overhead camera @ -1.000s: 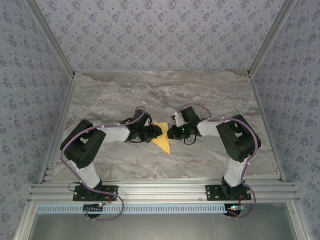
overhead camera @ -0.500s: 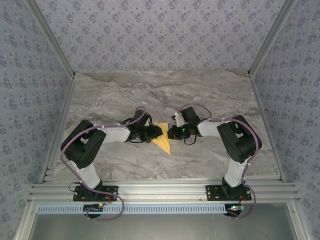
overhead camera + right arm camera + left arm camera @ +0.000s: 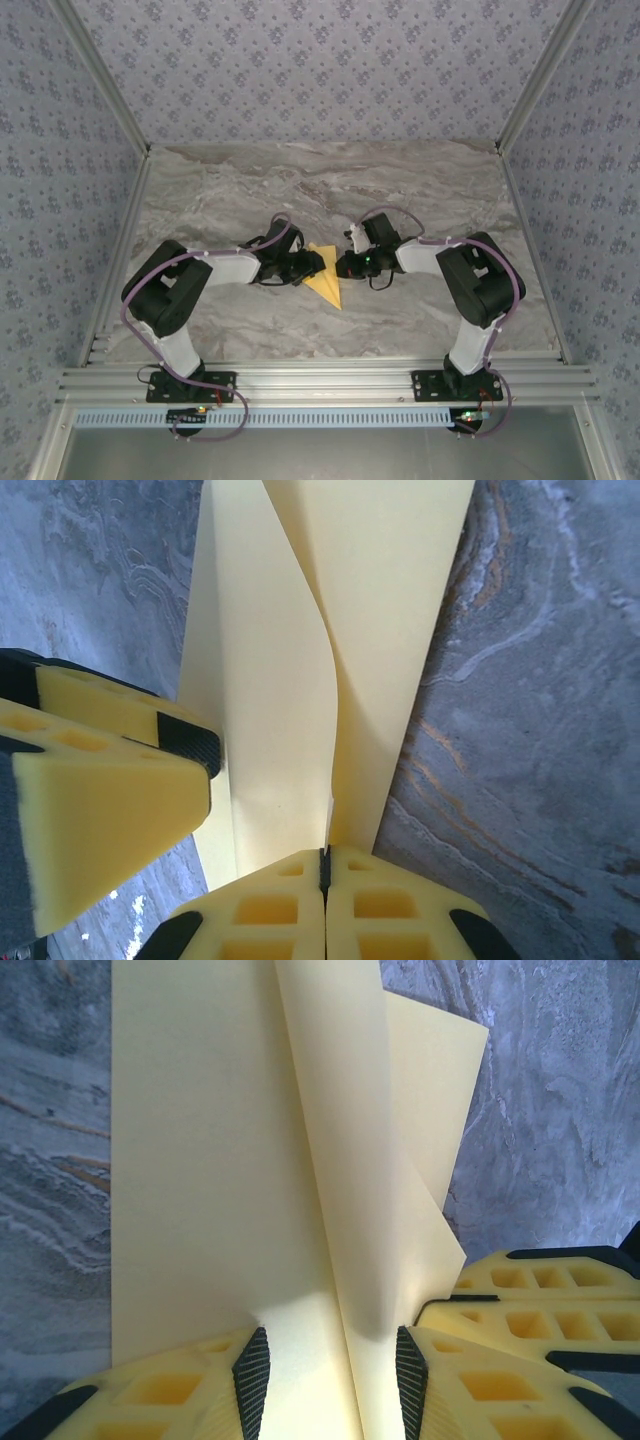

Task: Fold a paper plane with a square sheet of paper (fold left side to right side)
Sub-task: Fourth fold the wing at the center of the table.

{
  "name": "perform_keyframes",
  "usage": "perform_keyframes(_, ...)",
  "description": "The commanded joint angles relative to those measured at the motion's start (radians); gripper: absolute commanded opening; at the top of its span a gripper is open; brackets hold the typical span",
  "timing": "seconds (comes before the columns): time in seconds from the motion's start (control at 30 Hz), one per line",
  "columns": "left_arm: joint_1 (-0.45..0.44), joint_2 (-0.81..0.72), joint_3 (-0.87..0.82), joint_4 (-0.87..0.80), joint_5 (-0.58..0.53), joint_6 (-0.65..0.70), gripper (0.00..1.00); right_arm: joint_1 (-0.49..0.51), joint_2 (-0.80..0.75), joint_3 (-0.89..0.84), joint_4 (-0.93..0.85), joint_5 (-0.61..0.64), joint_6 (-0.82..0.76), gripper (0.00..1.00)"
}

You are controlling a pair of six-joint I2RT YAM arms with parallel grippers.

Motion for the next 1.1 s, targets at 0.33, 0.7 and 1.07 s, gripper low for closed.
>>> perform_keyframes(0.33, -0.006, 0.011, 0.016, -0.045, -0.004, 0.016, 0.41, 0.01, 0.062, 0.007, -0.068, 0.042, -0.026, 0.07)
perform_keyframes(0.7, -0.005, -0.1, 0.088, -0.145, -0.009, 0.085, 0.41, 0.016, 0.068, 0.004, -0.107, 0.077, -0.039, 0.07)
perform_keyframes(1.07, 0.0, 0.066, 0.25, -0.188, 0.011, 0.106, 0.32, 0.026, 0.066, 0.023, -0.144, 0.088, -0.056, 0.07)
